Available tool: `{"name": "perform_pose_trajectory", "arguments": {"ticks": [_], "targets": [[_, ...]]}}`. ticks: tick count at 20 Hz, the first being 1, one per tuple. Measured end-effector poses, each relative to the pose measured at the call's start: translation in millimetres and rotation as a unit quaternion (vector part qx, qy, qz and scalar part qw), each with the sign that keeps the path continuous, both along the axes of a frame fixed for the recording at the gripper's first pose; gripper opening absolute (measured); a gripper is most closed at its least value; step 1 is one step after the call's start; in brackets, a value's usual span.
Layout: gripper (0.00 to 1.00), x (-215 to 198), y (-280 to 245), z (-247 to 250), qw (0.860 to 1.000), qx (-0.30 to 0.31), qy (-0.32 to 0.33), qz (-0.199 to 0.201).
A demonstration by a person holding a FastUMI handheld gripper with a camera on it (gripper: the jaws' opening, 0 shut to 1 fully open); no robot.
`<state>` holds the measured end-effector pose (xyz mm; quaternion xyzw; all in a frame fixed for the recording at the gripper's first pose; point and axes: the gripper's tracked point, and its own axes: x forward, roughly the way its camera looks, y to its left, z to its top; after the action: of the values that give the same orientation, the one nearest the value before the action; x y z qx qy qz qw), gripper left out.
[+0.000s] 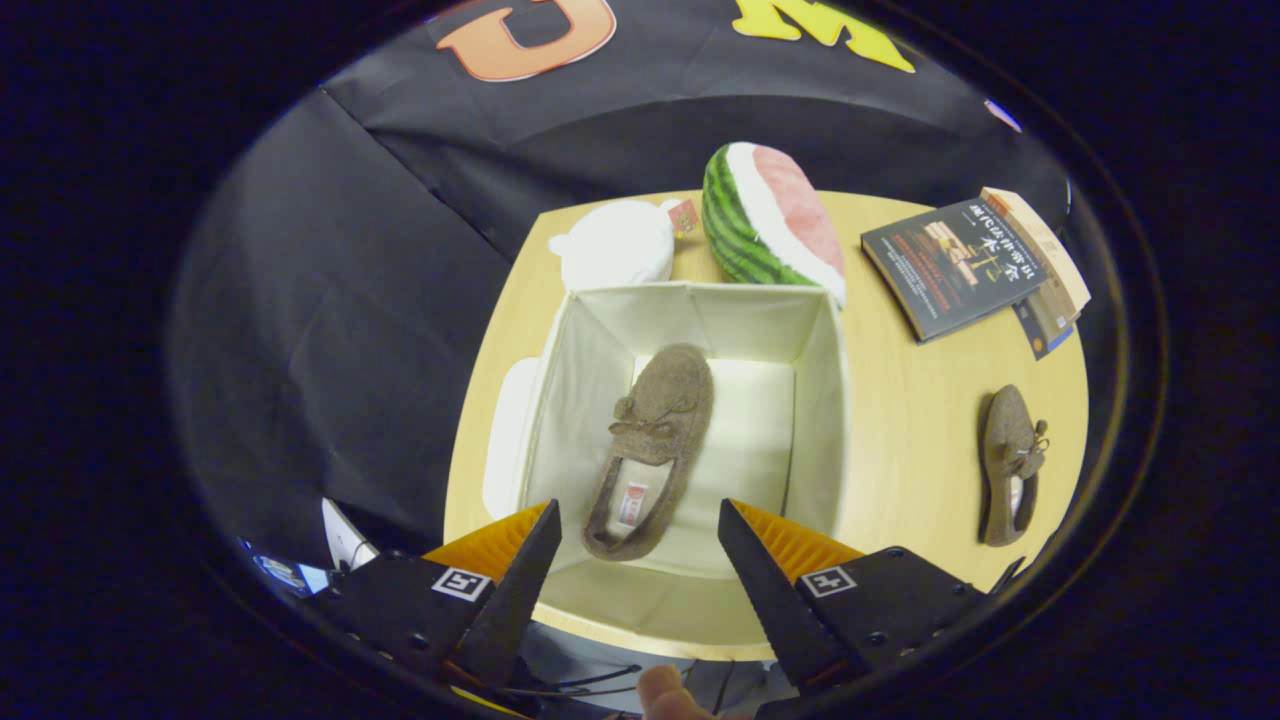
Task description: Open the storage box then place both shoes into the box .Put the left shoe in first, then the right shoe, with the right side of both shoes facing outward in a uniform manner.
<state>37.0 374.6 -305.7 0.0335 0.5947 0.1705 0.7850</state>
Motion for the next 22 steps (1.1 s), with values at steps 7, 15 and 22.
{"name": "perform_pose_trajectory", "arguments": {"ticks": [7, 15, 22], "targets": [[0.96, 33.3, -140.3, 0.9, 0.999, -0.03, -0.012, -0.027], [0.97, 49.2, -308.1, -49.2, 0.993, -0.109, 0.003, -0.044], [0.96, 43.8, -411.8, -97.4, 0.984, -0.177, 0.019, -0.023]]}}
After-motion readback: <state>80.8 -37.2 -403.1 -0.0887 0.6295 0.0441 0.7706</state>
